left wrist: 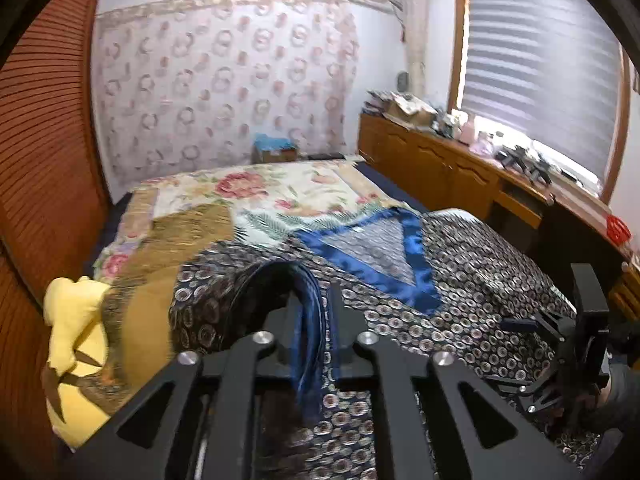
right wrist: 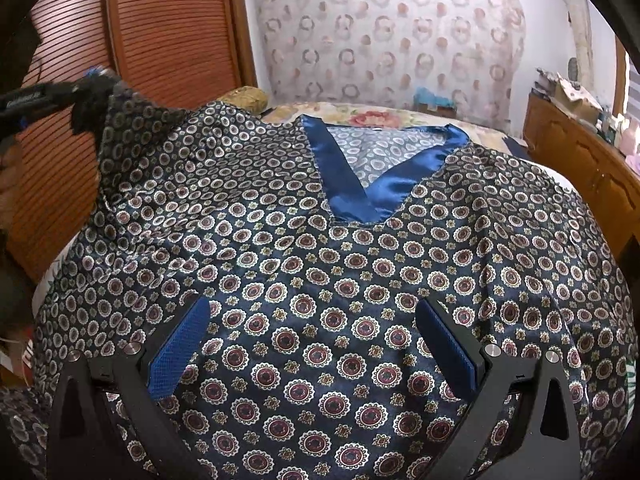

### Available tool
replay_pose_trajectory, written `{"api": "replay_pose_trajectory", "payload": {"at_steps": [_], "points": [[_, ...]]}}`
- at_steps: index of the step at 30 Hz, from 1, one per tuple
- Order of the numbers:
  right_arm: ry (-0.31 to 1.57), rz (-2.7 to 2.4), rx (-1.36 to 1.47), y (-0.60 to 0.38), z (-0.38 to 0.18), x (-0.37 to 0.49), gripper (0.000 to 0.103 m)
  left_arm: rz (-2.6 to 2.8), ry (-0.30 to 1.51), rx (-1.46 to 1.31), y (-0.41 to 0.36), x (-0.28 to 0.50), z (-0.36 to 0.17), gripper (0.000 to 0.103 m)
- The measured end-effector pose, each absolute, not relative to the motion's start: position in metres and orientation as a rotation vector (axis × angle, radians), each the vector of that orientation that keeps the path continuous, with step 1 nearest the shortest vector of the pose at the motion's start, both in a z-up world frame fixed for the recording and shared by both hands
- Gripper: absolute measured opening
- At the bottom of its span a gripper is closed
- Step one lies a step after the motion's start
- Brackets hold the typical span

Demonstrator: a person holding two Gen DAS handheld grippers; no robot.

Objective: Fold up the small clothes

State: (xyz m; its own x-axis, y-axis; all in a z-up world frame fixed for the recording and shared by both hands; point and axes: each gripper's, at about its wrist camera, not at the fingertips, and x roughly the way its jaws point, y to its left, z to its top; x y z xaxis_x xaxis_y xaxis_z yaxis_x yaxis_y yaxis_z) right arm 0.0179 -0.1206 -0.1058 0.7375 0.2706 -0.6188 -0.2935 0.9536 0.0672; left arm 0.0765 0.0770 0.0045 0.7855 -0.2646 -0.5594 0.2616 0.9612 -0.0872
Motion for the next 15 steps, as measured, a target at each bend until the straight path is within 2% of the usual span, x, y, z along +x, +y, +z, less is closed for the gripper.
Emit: {"api": "replay_pose_trajectory", "payload": {"at_steps": [7,15], "points": [[0.681,0.32,-0.015,-0.122,-0.106,0.018,0.103,-0.25,0.589,0.018,0.072,0.059,0.003,0.037],[0.669,0.323,-0.056,-0.115,-0.101,0.018,0.103,-0.152,0.564,-0.012,0.098,0.029,-0.009,0.047]]}}
